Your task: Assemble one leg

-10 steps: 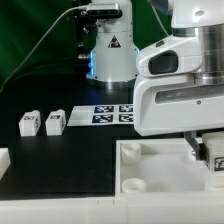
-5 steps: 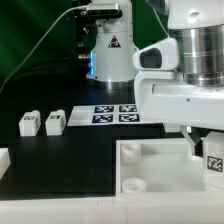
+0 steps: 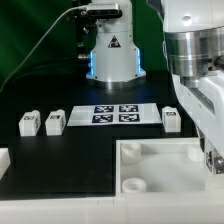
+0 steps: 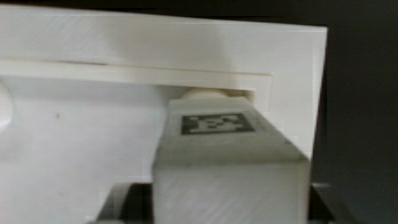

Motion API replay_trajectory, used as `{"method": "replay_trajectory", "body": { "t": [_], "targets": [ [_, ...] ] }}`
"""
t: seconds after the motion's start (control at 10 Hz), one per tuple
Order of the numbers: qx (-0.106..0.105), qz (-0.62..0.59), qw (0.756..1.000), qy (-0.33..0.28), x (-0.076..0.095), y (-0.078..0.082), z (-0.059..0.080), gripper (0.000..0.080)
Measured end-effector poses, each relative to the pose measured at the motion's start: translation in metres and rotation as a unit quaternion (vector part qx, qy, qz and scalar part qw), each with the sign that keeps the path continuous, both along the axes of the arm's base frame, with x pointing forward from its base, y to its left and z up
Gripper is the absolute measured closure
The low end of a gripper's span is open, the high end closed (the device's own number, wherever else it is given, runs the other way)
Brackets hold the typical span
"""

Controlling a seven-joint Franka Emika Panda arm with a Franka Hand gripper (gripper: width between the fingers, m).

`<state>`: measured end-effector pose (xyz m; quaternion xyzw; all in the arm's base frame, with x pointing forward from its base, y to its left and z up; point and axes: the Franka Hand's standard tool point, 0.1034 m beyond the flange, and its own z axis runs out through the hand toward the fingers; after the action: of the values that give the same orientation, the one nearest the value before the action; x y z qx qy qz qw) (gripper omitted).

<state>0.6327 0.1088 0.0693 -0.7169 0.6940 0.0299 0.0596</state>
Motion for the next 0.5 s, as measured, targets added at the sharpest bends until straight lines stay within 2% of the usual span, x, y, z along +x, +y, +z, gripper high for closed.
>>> {"method": "replay_trajectory", "body": {
  "t": [0.1, 0.2, 0.3, 0.4, 0.5],
  "targets": [
    [-0.001, 0.019, 1.000, -0.002, 0.000, 0.000, 0.000, 0.0506],
    [-0.001, 0.034, 0.999, -0.003, 0.000, 0.000, -0.001, 0.0425],
    [-0.003, 0.048, 0.999, -0.006, 0.000, 0.002, 0.000, 0.0289],
    [-0.006, 0.137, 0.990, -0.022, 0.001, 0.007, 0.002, 0.0289],
    [-0.010, 0.231, 0.972, -0.037, 0.001, 0.011, 0.003, 0.0179]
  ]
}}
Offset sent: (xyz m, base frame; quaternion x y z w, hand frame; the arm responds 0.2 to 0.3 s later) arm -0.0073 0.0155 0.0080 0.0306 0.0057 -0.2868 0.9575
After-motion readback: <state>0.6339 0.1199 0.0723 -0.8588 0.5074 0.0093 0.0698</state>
